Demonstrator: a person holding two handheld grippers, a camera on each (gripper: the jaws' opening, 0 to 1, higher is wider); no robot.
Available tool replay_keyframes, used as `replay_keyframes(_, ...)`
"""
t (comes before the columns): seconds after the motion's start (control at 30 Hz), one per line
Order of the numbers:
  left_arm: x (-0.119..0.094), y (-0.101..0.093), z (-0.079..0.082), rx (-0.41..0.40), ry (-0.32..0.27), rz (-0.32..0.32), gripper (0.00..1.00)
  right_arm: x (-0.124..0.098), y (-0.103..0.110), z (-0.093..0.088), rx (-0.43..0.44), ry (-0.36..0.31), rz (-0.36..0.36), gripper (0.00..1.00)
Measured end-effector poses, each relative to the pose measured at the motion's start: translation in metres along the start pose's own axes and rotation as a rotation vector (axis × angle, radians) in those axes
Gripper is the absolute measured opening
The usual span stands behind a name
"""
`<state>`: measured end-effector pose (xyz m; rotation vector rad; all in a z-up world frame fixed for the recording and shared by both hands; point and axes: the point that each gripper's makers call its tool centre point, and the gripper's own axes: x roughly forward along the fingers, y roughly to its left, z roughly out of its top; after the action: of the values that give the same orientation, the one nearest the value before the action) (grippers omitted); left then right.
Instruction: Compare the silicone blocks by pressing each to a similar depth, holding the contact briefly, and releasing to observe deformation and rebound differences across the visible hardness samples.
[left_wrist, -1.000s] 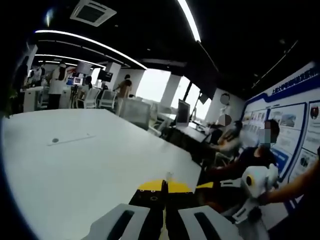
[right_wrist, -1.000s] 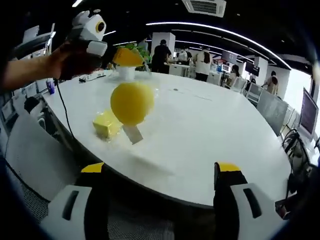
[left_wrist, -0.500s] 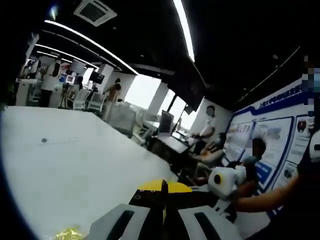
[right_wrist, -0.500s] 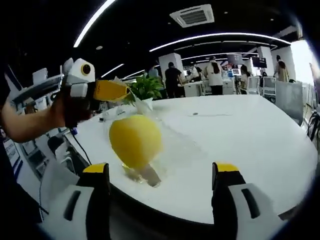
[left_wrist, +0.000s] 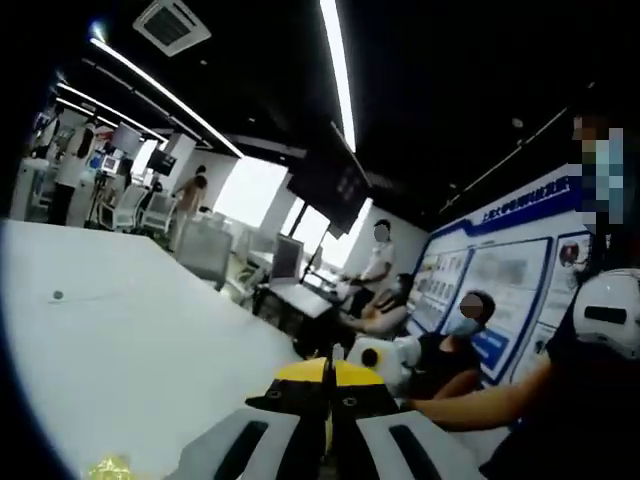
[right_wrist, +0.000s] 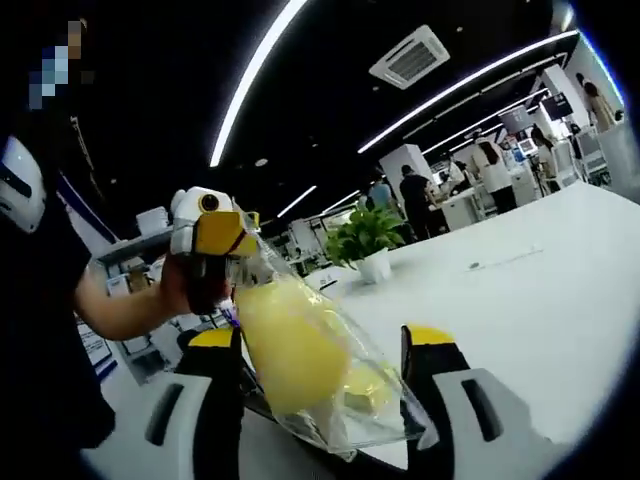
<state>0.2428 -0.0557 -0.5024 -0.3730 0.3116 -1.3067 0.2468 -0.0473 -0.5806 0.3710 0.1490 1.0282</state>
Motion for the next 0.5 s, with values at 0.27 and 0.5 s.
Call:
replay_keyframes(0.27, -0.013, 0.001, 0.008, -0.035, -0.049, 0.006, 0.00, 0.001, 0.021, 0.003, -0.012, 0.022, 0.056, 0.28)
replay_keyframes(0.5, -0.023, 0.004, -0.003, 0.041, -0.028, 0.057, 0.00, 0.001, 0.032, -0.012, 0.025, 0.129, 0.066, 0.19)
